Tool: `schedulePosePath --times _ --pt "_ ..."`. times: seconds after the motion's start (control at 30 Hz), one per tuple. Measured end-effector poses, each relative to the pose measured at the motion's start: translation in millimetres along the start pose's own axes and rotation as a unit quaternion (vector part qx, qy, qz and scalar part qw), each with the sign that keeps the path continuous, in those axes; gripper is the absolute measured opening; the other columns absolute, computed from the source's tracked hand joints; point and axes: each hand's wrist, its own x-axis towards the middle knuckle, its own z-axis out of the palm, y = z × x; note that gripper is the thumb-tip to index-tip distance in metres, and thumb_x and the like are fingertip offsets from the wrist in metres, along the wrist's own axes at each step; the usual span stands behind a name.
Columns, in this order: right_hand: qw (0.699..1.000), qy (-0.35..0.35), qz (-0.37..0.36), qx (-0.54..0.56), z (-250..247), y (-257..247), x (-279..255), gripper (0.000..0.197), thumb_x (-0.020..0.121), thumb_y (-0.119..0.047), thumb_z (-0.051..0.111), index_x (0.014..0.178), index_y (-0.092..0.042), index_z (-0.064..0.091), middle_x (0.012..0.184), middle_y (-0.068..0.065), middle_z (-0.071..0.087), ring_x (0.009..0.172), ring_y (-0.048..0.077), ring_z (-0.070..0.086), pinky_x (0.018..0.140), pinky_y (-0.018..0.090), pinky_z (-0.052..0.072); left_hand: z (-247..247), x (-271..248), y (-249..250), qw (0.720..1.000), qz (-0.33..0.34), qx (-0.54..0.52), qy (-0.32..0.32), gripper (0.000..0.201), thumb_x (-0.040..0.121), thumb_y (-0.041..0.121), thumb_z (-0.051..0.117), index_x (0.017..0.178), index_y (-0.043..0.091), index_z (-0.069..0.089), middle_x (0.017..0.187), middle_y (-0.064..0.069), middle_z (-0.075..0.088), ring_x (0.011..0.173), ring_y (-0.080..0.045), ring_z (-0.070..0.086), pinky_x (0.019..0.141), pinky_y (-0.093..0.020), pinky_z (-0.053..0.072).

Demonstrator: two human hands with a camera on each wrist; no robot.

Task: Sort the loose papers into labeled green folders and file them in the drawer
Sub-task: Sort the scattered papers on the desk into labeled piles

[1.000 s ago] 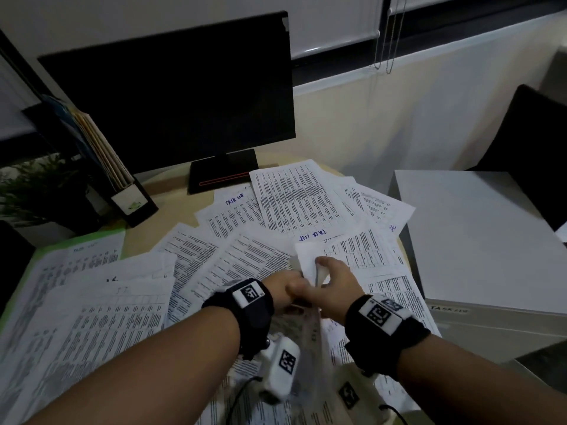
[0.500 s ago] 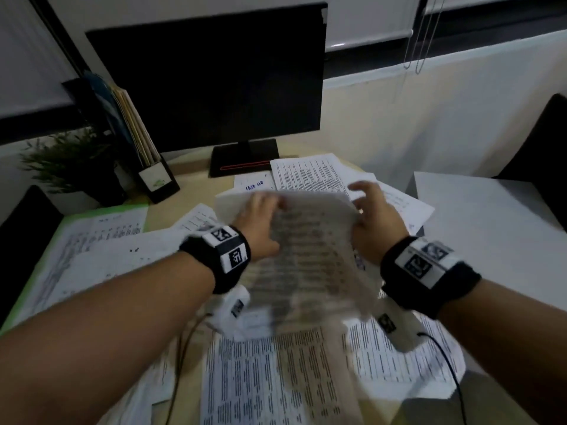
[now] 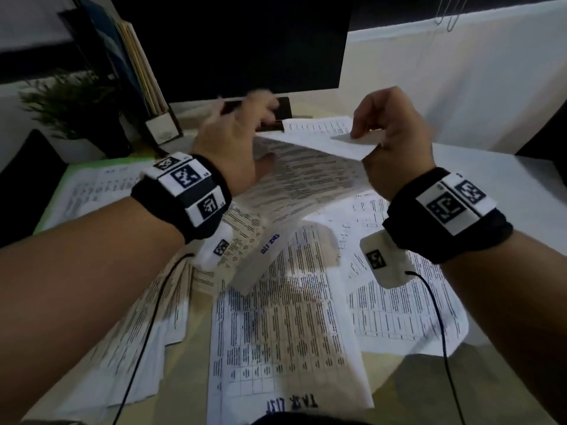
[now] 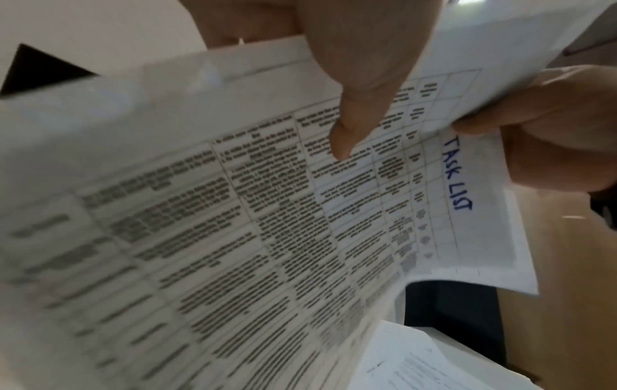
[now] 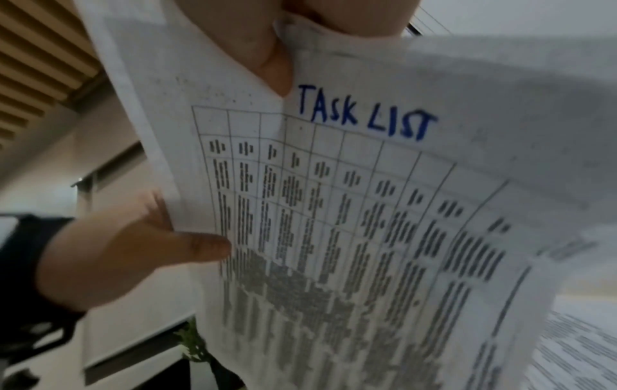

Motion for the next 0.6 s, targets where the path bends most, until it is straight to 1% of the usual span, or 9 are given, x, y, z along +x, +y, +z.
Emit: schedulePosePath --times 0.1,0.2,0.27,0.3,0.33,0.4,0.43,0.5,0.6 --pt "0.997 0.041 -0.019 0.063 -2 -9 -1 0.045 0.071 0.008 0.052 0.079 -0.036 0.043 0.079 -0.012 0.055 0.073 -0.005 0.053 0.067 0.004 0.04 1 -7 -1 0.997 -0.013 -0.021 -0.069 0.029 0.092 0.023 0.058 0.12 0.026 0.061 0.112 0.001 0.066 0.102 -0.022 0.059 0.086 -0.028 0.043" --pt "0.993 0.075 -0.013 0.091 0 -11 0 0.042 0.071 0.004 0.051 0.083 -0.036 0.046 0.084 -0.006 0.061 0.081 0.007 0.059 0.074 0.016 0.046 0 -14 -2 0.994 -0.022 -0.079 -0.073 0.022 0.095 0.018 0.054 0.112 0.021 0.068 0.102 -0.001 0.069 0.094 -0.021 0.062 0.081 -0.029 0.048" --pt "0.997 0.075 0.025 0.013 1 -4 1 0.034 0.076 -0.011 0.064 0.092 -0.036 0.047 0.096 -0.012 0.059 0.092 0.008 0.056 0.083 0.025 0.045 -3 -17 -7 0.993 -0.041 -0.093 -0.054 0.017 0.095 0.016 0.052 0.101 0.016 0.068 0.09 -0.002 0.065 0.087 -0.024 0.061 0.075 -0.028 0.045" --pt "0.993 0.077 0.065 -0.057 2 5 1 0.038 0.075 -0.025 0.072 0.103 -0.034 0.048 0.107 -0.013 0.056 0.103 0.01 0.053 0.091 0.031 0.042 -6 -18 -10 0.992 -0.058 -0.11 -0.037 0.015 0.094 0.017 0.051 0.093 0.017 0.066 0.083 0.0 0.061 0.082 -0.026 0.061 0.07 -0.029 0.045" --pt "0.982 0.079 0.121 -0.122 2 15 0 0.056 0.07 -0.039 0.077 0.116 -0.032 0.046 0.12 -0.011 0.052 0.113 0.014 0.047 0.098 0.037 0.038 -10 -20 -16 0.987 -0.089 -0.135 -0.018 0.013 0.094 0.018 0.05 0.088 0.02 0.062 0.079 0.001 0.059 0.077 -0.026 0.06 0.066 -0.031 0.046" --pt "0.952 0.083 0.236 -0.175 3 33 -7 0.088 0.062 -0.056 0.079 0.133 -0.025 0.037 0.137 -0.003 0.04 0.127 0.021 0.037 0.105 0.045 0.03 -17 -22 -29 0.968 -0.188 -0.163 0.017 0.013 0.095 0.023 0.053 0.092 0.017 0.064 0.082 0.0 0.064 0.075 -0.022 0.062 0.067 -0.031 0.052" --pt "0.938 0.083 0.282 -0.18 6 41 -10 0.093 0.061 -0.059 0.078 0.135 -0.022 0.036 0.139 0.002 0.038 0.13 0.024 0.035 0.106 0.046 0.029 -19 -22 -37 0.957 -0.235 -0.167 0.037 0.017 0.094 0.023 0.055 0.098 0.011 0.067 0.088 -0.003 0.067 0.079 -0.022 0.063 0.071 -0.032 0.053" --pt "0.91 0.015 0.346 -0.228 21 58 -21 0.088 0.064 -0.063 0.074 0.133 -0.021 0.041 0.138 0.01 0.041 0.128 0.031 0.038 0.105 0.045 0.031 -18 -30 -54 0.927 -0.311 -0.194 0.076 0.023 0.093 0.017 0.056 0.112 0.005 0.065 0.096 -0.003 0.063 0.084 -0.019 0.059 0.071 -0.025 0.047" --pt "0.813 -0.272 0.352 -0.376 60 75 -45 0.069 0.074 -0.067 0.06 0.13 -0.028 0.046 0.135 0.01 0.043 0.123 0.034 0.041 0.102 0.047 0.036 2 -58 -82 0.878 -0.431 -0.205 0.033 0.03 0.095 0.014 0.053 0.123 0.007 0.059 0.111 -0.008 0.062 0.094 -0.021 0.056 0.073 -0.022 0.037"
